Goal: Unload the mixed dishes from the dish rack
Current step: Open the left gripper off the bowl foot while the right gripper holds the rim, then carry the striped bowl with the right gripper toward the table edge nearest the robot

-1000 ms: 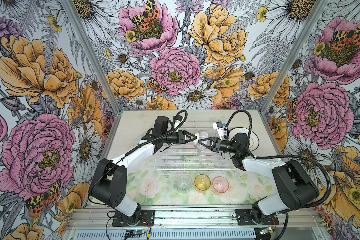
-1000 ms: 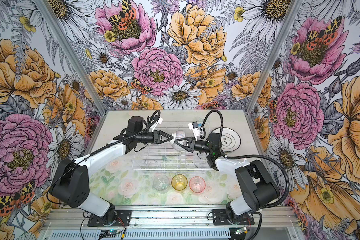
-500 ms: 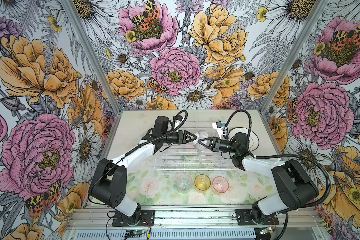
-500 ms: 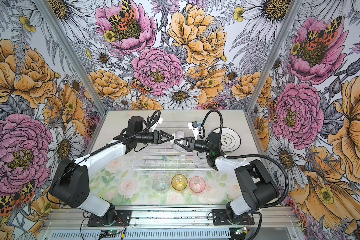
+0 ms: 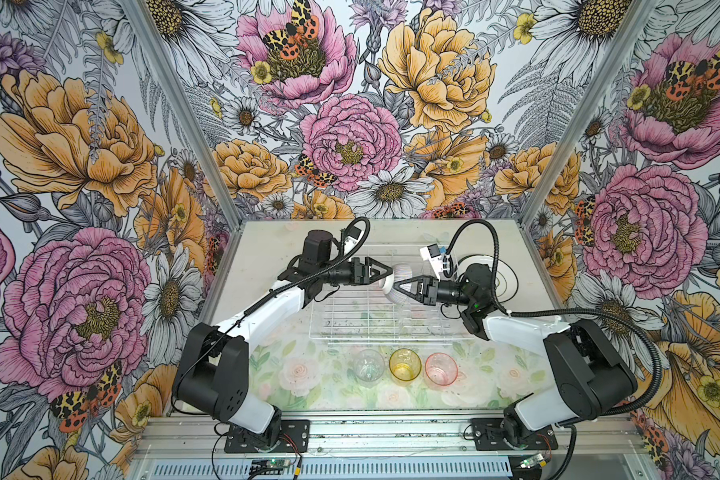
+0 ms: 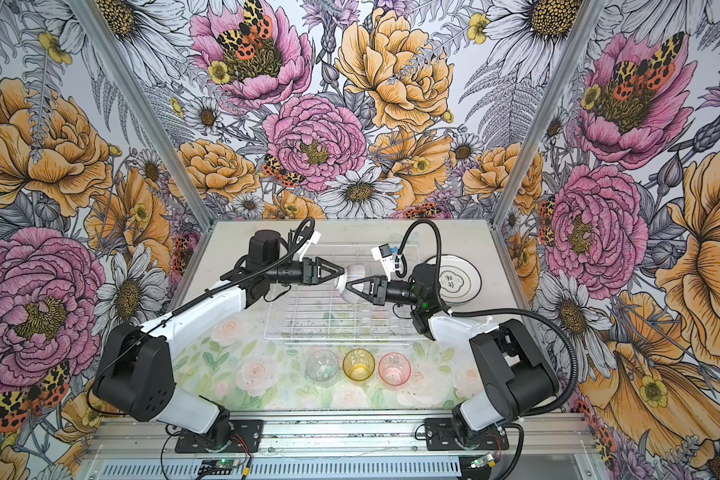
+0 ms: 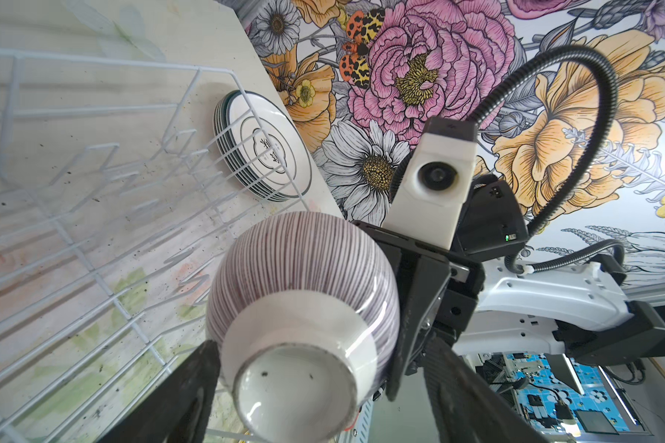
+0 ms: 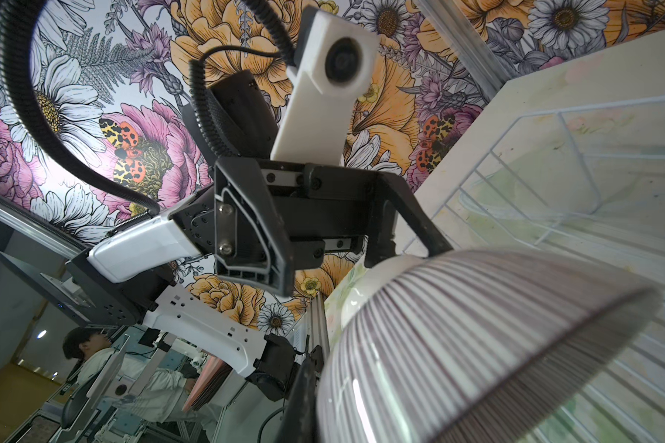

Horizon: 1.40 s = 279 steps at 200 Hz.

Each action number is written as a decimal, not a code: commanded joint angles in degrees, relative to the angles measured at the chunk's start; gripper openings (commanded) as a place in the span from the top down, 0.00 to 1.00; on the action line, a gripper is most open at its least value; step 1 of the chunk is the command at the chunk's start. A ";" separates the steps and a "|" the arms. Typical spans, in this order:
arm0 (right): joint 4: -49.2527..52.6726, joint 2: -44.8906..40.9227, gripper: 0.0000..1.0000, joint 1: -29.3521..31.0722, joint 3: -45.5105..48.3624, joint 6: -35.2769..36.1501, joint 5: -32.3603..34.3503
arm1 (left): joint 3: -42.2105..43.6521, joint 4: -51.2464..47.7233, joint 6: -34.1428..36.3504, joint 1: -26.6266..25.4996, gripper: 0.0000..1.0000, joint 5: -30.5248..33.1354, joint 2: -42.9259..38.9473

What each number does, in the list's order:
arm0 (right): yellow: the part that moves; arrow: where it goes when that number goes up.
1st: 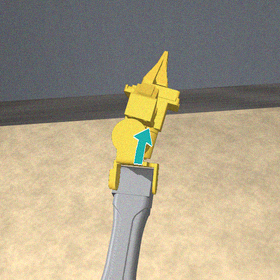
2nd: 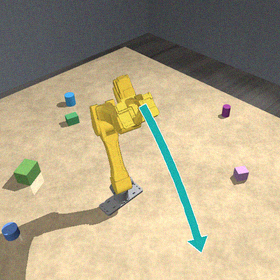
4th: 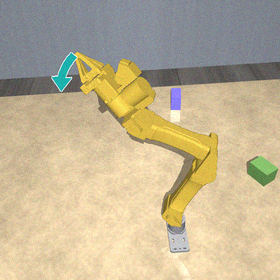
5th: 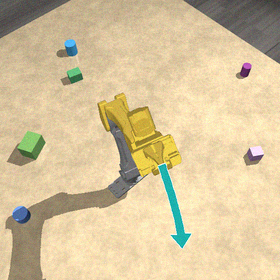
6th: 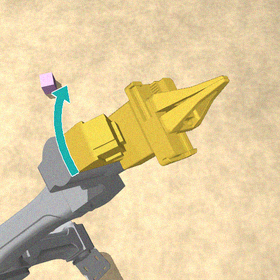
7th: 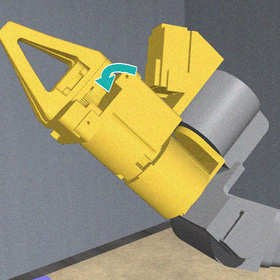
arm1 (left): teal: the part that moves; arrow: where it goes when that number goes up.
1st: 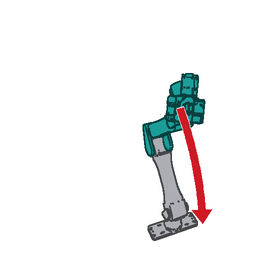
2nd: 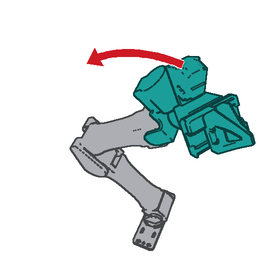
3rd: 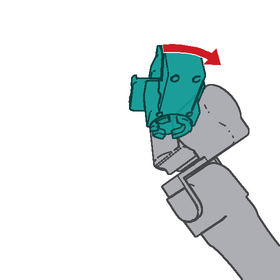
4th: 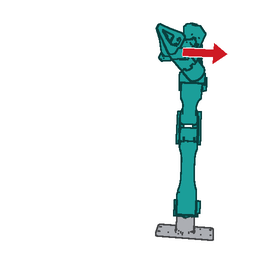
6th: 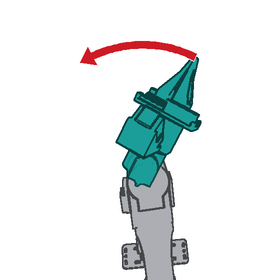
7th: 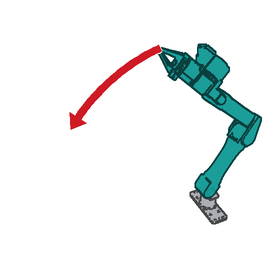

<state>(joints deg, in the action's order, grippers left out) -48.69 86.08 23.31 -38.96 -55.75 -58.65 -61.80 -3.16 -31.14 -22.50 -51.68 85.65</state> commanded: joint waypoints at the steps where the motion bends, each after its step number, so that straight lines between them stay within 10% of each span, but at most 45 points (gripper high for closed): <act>1: 13.48 -4.85 1.00 0.71 -3.99 11.47 1.88 | 1.00 -0.13 1.70 2.80 0.15 2.65 -4.14; 39: 50.30 -11.92 1.00 2.59 -12.13 34.24 13.05 | 2.01 -5.39 3.80 7.50 0.12 8.57 -8.46; 116: 68.47 -18.49 1.00 8.40 -20.19 44.52 28.89 | -1.28 -18.54 12.62 10.32 0.09 24.32 -13.36; 189: 87.91 -12.49 1.00 35.65 -35.90 55.58 56.27 | -2.53 -20.16 15.73 13.46 0.09 23.67 -13.51; 279: 101.04 12.20 1.00 62.49 -53.07 69.76 69.26 | -3.74 -22.68 17.87 23.03 0.09 17.52 -16.20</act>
<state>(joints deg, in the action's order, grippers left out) 47.99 94.43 83.59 -86.67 7.84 3.11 -63.61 -25.52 -14.61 -1.06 -30.92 71.33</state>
